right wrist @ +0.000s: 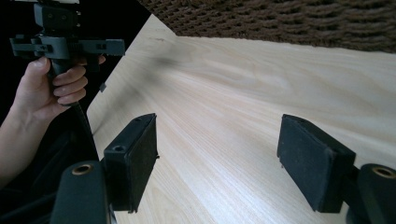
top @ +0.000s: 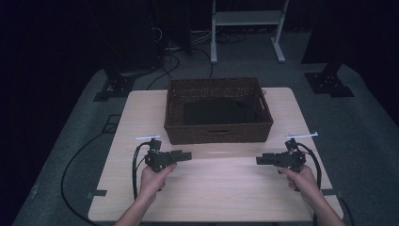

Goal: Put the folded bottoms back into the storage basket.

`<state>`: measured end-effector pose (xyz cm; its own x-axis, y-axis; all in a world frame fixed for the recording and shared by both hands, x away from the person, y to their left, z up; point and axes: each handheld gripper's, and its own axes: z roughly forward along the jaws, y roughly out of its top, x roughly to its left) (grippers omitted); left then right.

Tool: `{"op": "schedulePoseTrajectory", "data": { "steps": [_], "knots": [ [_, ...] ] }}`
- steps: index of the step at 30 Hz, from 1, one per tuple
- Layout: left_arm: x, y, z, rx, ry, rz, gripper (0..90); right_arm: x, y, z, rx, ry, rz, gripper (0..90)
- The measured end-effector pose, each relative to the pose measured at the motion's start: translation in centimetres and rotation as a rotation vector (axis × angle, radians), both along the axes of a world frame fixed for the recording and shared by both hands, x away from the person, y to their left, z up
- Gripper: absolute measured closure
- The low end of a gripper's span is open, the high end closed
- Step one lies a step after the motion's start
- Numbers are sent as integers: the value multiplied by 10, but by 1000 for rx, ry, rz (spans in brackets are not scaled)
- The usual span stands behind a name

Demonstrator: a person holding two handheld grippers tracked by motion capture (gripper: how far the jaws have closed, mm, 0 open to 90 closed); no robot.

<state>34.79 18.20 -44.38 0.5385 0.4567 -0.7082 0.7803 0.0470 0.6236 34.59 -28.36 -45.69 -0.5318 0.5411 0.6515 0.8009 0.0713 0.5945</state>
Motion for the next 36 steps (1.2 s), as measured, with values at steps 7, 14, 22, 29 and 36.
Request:
{"op": "schedulePoseTrajectory", "data": {
  "steps": [7, 14, 22, 29, 36],
  "knots": [
    [-5, 3, -4, -5, -2, 10, 98, -4, -3, -8, 9, 19, -8, 276],
    [-10, 10, -11, -19, 0, 26, 98, -9, -8, -16, 24, 29, -18, 276],
    [-17, 18, -19, -50, 8, 46, 98, -14, -14, -21, 34, 37, -33, 276],
    [-22, 26, -23, -71, 9, 71, 98, -20, -15, -24, 22, 37, -30, 276],
    [-25, 31, -25, -89, 0, 102, 98, -28, -14, -29, 29, 21, -34, 274]
  ]
}}
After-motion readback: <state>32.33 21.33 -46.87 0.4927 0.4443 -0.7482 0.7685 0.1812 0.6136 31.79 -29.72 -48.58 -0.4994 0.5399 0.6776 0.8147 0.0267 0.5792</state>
